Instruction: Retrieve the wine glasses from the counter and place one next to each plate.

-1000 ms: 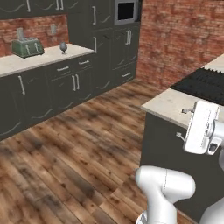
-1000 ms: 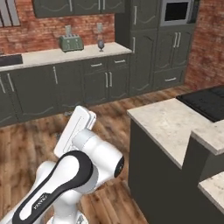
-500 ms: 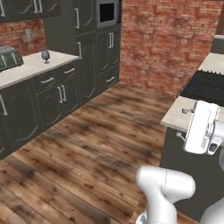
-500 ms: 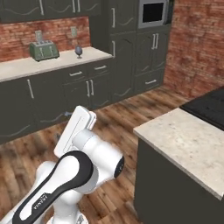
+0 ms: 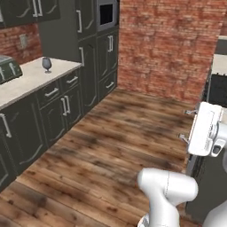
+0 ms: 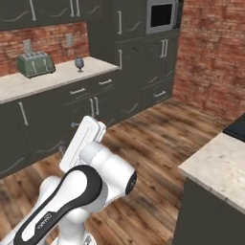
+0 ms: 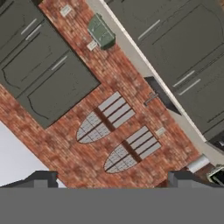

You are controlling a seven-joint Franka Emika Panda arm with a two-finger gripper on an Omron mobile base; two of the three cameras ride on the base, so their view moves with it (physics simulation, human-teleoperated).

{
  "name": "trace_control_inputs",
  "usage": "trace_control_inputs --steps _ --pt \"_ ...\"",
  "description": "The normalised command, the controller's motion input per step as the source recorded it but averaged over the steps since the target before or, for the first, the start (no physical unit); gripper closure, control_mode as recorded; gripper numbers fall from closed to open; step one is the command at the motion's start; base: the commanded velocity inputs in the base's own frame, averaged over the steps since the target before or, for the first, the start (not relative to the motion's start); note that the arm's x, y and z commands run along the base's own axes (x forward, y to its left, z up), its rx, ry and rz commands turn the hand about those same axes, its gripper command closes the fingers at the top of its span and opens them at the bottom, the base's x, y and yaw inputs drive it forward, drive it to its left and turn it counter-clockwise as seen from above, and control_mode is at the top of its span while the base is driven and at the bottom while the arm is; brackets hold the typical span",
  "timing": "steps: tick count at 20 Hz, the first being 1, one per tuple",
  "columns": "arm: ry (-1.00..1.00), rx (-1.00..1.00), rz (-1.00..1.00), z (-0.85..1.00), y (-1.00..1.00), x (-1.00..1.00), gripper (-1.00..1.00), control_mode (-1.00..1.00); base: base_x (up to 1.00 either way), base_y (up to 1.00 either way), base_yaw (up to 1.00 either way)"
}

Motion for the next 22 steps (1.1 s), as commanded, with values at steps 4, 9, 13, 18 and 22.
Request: trace_control_inputs --steps 4,9,13,18,22 --pt "0.00 0.00 0.00 0.00 0.00 0.00 -1.00 1.00 1.00 1.00 -0.13" --pt "0.00 0.00 0.00 0.00 0.00 0.00 -1.00 1.00 1.00 0.88 -0.03" --pt "0.00 0.00 0.00 0.00 0.00 0.00 -1.00 1.00 1.00 0.36 0.19" --pt "0.00 0.00 0.00 0.00 0.00 0.00 -1.00 1.00 1.00 0.21 0.26" --pt "0.00 0.00 0.00 0.00 0.00 0.00 -1.00 1.00 1.00 0.00 0.38"
